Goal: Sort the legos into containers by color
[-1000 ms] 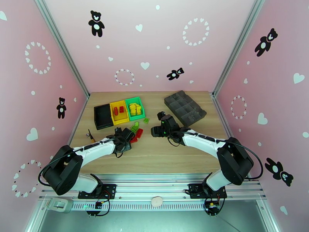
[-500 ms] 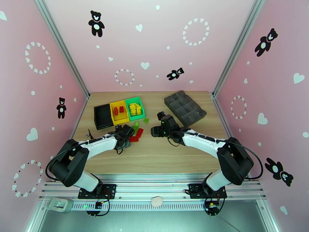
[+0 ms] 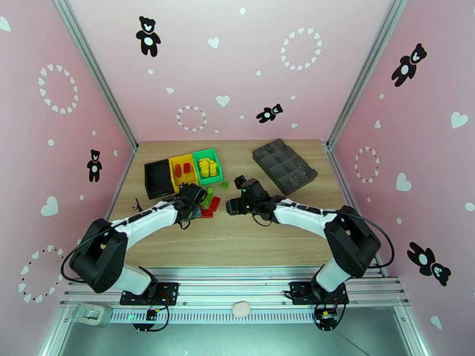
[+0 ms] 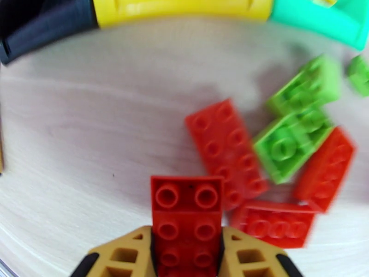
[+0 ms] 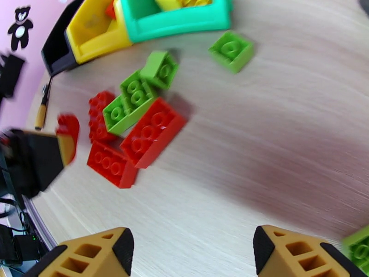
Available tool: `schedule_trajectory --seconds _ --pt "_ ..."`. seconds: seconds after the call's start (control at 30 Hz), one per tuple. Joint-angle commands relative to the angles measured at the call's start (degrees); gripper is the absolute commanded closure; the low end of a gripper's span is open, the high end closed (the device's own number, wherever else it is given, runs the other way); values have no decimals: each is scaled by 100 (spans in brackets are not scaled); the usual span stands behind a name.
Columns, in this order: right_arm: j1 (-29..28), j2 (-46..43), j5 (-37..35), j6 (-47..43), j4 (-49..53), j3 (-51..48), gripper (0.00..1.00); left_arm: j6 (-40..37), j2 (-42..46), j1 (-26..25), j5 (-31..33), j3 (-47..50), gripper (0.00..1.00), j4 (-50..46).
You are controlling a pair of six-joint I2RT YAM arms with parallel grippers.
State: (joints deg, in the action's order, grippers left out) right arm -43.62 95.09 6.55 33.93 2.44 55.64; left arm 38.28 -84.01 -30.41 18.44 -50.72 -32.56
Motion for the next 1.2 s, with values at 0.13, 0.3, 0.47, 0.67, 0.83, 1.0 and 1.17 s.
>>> schedule_trajectory --seconds 0.13,0.3,0.47,0.67,0.83,1.0,1.17 --pt "-395 627 243 53 112 864 29 -577 82 617 -97 -938 75 -356" --pt "-521 993 374 124 143 1268 30 -841 -458 1089 -388 -1716 75 -341" --pt "-552 948 357 123 85 1318 30 -1030 -1181 1376 -512 -2581 76 -427" --pt "-552 741 256 39 212 1218 30 -1147 -2107 1593 -548 -3513 76 -563" --pt "-552 459 109 -15 266 976 30 -1148 -2686 1663 -543 -4029 74 -645" --pt "-551 158 -36 -58 300 728 29 -1147 -2918 1677 -517 -4278 57 -739" --pt "-554 -43 -151 -120 385 582 28 -1126 -2744 1671 -447 -4181 30 -757"
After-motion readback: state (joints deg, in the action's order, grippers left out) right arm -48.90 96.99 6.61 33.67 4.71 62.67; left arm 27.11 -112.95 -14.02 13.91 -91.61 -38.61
